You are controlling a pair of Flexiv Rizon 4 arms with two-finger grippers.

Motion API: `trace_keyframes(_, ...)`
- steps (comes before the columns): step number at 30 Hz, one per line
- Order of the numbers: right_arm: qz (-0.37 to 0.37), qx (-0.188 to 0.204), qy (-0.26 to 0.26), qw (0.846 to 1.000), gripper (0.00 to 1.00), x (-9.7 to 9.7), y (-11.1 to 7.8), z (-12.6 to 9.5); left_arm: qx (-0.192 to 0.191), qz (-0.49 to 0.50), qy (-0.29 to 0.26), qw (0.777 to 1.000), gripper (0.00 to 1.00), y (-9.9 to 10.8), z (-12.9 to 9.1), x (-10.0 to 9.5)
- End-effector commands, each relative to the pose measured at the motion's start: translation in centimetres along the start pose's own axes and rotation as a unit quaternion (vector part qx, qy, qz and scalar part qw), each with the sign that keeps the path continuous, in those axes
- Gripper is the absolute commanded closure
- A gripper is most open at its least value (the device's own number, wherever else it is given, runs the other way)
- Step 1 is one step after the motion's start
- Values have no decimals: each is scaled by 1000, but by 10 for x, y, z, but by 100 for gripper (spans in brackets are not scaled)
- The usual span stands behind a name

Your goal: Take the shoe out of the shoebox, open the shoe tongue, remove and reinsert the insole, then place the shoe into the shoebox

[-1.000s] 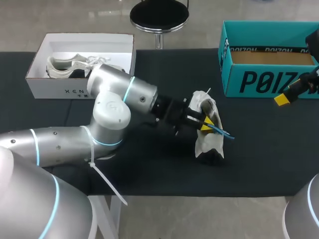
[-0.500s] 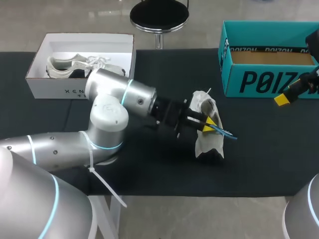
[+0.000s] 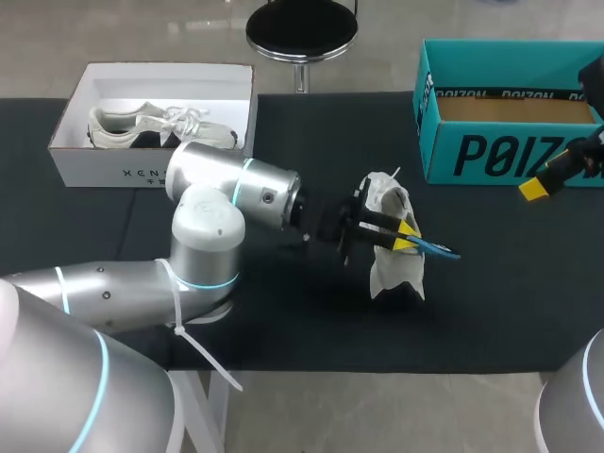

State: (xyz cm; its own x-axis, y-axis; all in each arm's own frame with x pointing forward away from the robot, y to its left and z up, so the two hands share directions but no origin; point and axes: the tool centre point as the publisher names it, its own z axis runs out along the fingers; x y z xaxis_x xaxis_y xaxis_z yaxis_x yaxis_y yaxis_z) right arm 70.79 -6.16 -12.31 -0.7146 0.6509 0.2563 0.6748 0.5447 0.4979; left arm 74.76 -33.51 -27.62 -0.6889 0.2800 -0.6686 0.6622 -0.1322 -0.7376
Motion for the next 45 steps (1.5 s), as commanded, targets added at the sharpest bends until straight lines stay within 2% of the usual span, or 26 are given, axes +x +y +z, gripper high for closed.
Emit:
trace_keyframes(1,0,2,0,1000,0,-1,1,1,0,0,-11,1000,100,-4,0,2)
trace_keyframes(9,0,2,0,1000,0,-1,1,1,0,7,-20,1000,100,-5,0,3)
trace_keyframes(22,0,2,0,1000,0,-1,1,1,-7,35,-50,998,100,20,-12,10)
trace_keyframes(28,0,2,0,1000,0,-1,1,1,-26,35,-59,997,100,39,-19,11)
trace_keyframes(36,0,2,0,1000,0,-1,1,1,-57,31,-40,997,100,65,-19,20)
trace_keyframes(45,0,2,0,1000,0,-1,1,1,-118,29,-19,992,100,92,-33,23)
